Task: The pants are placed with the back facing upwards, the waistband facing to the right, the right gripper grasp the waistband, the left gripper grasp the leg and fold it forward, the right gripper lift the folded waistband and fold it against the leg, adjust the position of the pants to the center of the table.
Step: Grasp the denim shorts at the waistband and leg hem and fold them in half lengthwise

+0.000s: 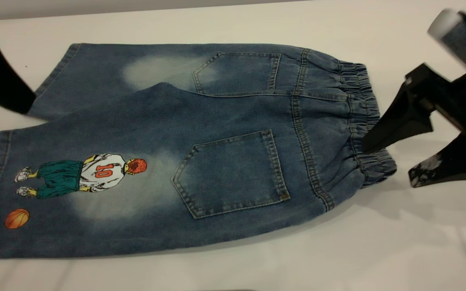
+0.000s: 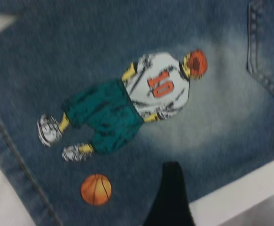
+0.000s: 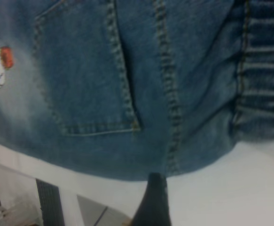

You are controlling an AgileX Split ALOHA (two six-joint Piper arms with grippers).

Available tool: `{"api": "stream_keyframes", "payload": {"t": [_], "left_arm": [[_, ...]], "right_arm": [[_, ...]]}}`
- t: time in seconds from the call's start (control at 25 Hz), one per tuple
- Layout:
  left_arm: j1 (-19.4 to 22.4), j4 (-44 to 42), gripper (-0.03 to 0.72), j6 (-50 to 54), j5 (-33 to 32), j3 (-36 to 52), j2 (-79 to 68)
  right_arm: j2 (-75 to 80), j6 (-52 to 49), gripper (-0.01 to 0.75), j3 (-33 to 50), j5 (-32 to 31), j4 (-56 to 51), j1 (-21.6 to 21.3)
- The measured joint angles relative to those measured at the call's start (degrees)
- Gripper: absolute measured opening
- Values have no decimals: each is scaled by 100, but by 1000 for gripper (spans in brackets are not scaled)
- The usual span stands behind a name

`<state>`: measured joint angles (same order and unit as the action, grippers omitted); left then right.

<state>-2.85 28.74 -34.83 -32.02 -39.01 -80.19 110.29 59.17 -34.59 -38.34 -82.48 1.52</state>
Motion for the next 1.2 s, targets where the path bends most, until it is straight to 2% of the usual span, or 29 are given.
{"api": "stream_keyframes", "payload": {"t": [0.4, 0.8, 1.2], "left_arm": [[0, 63, 549, -23, -53, -419, -6], [0, 63, 549, -23, -66, -430, -6], [0, 287, 549, -23, -133, -430, -6]], "right_arm": [[957, 55, 591, -646, -281, -129, 0], [975, 44, 591, -688, -385, -321, 0], [975, -507, 587, -688, -633, 377, 0]]}}
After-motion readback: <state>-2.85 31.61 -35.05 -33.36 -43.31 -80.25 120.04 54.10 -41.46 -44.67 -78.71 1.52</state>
